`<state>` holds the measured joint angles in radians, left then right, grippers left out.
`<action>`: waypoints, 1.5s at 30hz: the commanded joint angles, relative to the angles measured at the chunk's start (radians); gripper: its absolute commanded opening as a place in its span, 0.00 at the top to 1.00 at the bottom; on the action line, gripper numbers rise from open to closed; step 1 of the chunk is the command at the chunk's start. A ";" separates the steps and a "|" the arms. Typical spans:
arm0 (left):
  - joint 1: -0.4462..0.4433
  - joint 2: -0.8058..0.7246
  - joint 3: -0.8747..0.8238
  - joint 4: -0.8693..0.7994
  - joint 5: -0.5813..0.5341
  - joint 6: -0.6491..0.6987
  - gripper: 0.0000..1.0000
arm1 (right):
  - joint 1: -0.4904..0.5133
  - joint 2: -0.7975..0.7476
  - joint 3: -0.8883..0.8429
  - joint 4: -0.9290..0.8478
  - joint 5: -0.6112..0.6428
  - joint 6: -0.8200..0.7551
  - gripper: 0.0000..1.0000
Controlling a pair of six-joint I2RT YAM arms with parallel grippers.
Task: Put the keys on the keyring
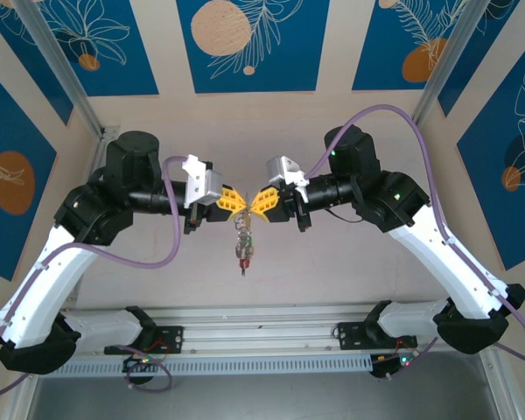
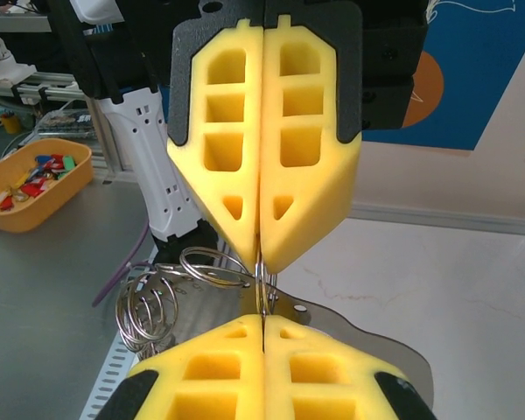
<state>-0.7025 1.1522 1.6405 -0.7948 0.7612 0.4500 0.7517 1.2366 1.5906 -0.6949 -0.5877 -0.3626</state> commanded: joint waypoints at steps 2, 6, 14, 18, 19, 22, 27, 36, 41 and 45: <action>-0.005 -0.040 -0.004 0.079 0.055 -0.018 1.00 | -0.012 0.017 -0.022 0.018 -0.040 0.026 1.00; -0.006 -0.047 -0.019 0.105 0.066 -0.030 1.00 | -0.018 0.021 -0.034 0.057 -0.068 0.045 1.00; -0.004 -0.070 -0.039 0.146 0.080 -0.052 1.00 | -0.024 0.032 -0.042 0.087 -0.133 0.057 1.00; -0.004 -0.081 -0.051 0.181 0.098 -0.073 1.00 | -0.027 0.034 -0.045 0.100 -0.150 0.066 1.00; -0.004 -0.082 -0.053 0.187 0.101 -0.076 1.00 | -0.027 0.034 -0.048 0.107 -0.154 0.071 1.00; -0.004 -0.084 -0.054 0.196 0.104 -0.082 1.00 | -0.029 0.029 -0.058 0.129 -0.156 0.083 1.00; -0.002 -0.093 -0.063 0.216 0.105 -0.098 1.00 | -0.031 0.005 -0.081 0.170 -0.135 0.100 0.82; -0.003 -0.115 -0.119 0.329 0.135 -0.172 1.00 | -0.039 -0.153 -0.174 0.262 -0.015 0.086 0.70; -0.003 -0.118 -0.132 0.359 0.148 -0.195 1.00 | -0.035 -0.195 -0.192 0.323 -0.001 0.087 0.66; -0.003 -0.123 -0.144 0.395 0.160 -0.219 1.00 | -0.018 -0.176 -0.185 0.371 -0.027 0.103 0.67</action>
<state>-0.7025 1.0515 1.5021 -0.4934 0.8734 0.2653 0.7227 1.0382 1.4117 -0.3725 -0.6128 -0.2783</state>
